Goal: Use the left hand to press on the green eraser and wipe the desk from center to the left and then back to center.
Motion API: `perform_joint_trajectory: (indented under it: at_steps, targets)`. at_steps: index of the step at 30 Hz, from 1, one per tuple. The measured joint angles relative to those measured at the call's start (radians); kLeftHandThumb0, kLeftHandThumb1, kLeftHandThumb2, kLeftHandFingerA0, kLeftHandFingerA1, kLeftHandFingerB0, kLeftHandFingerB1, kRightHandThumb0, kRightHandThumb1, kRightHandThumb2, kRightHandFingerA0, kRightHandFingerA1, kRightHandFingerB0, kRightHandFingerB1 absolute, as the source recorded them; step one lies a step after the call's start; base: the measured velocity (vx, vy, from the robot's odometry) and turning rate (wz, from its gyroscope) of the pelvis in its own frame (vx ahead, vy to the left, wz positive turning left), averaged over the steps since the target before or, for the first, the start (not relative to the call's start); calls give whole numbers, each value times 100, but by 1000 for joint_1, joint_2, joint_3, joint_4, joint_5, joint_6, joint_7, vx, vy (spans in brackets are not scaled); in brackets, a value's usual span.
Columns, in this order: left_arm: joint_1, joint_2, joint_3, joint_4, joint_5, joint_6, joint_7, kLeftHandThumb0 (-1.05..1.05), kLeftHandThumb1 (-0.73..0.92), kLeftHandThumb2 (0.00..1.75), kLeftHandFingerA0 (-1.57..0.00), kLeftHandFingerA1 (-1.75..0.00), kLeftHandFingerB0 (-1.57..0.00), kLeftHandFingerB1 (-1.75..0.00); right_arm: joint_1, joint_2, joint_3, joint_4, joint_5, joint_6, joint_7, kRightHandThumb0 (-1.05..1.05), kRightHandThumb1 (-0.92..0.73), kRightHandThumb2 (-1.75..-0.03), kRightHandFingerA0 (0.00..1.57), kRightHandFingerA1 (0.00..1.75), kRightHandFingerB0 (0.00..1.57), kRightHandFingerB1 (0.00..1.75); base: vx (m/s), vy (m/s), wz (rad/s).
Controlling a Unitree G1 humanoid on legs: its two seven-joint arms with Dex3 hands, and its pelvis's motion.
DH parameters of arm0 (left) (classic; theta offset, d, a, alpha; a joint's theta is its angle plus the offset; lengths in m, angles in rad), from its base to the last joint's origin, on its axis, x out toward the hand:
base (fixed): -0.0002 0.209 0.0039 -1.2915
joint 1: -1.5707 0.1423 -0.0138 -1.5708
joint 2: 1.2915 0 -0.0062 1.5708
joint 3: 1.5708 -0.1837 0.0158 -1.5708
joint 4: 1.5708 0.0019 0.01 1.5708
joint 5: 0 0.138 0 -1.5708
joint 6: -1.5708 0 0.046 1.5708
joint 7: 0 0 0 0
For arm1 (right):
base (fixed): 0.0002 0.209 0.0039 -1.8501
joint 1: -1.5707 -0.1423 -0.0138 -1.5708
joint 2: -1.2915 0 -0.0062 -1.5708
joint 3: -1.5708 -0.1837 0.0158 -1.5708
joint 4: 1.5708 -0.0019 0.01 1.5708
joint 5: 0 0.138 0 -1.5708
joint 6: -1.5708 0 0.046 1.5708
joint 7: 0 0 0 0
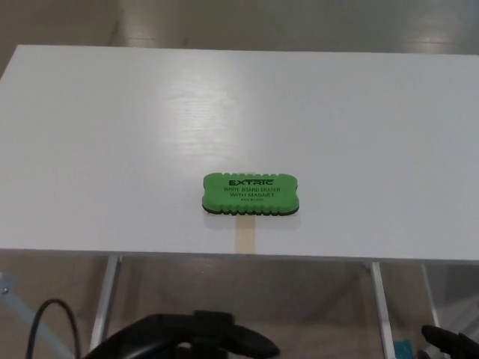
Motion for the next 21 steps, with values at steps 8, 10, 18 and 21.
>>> perform_joint_trajectory:
  at_steps: [8, 10, 18, 21]
  targets:
    - [-67, -33, -14, -265, -90, 72, -6, -23, 73, 61, -73, -47, -44, -39, 3, -3, 1, 1, 0, -10, 1, -42, -67, -61, 74, 50, 67, 43, 0, 0, 0]
    - [-99, -54, -6, -283, -102, 84, 7, -24, 74, 62, -76, -46, -46, -38, 5, -4, 2, 2, -1, -11, 1, -42, -67, -61, 73, 49, 67, 43, 0, 0, 0]
    - [-292, -175, 36, -231, -70, 101, 118, -25, 74, 63, -79, -47, -58, -38, 14, -7, 9, 2, -2, -14, 0, -41, -67, -61, 73, 49, 67, 43, 0, 0, 0]
    - [-338, -201, 44, -204, -52, 101, 148, -25, 74, 63, -79, -47, -58, -38, 14, -7, 10, 2, -2, -15, 0, -41, -67, -61, 73, 49, 67, 43, 0, 0, 0]
